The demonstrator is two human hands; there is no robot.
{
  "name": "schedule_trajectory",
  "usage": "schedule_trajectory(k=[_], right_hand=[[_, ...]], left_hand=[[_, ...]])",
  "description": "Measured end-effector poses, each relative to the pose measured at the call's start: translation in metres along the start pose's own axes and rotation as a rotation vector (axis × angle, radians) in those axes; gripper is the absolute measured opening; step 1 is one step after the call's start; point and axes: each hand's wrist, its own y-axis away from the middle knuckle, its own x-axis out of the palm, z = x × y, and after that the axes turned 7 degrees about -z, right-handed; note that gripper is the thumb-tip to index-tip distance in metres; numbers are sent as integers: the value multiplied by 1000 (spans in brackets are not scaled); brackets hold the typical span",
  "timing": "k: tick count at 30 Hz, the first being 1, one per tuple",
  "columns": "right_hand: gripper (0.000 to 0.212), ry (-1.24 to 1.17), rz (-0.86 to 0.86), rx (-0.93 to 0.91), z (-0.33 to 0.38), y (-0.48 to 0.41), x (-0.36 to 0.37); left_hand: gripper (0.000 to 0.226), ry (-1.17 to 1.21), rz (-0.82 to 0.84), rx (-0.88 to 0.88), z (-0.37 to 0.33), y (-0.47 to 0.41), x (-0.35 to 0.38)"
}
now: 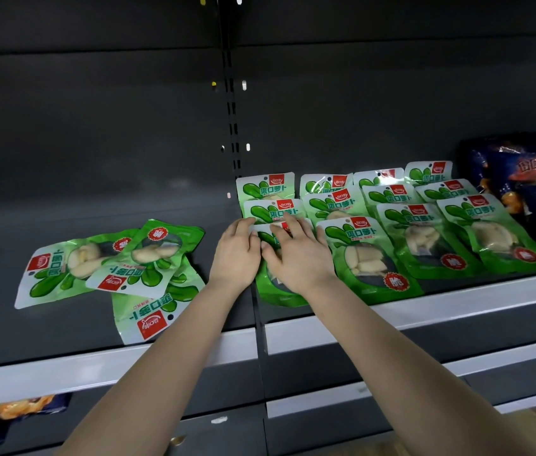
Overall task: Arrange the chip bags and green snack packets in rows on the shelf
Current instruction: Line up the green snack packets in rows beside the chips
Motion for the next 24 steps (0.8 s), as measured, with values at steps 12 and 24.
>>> schedule_trajectory(k=[12,24], right_hand=[[58,36,86,-1,0,-1,0],[48,-120,34,-123,79,-27,-15]], left_hand=[[37,-2,-1,12,0,1,0],[42,-15,-183,-75,14,-2,-77]])
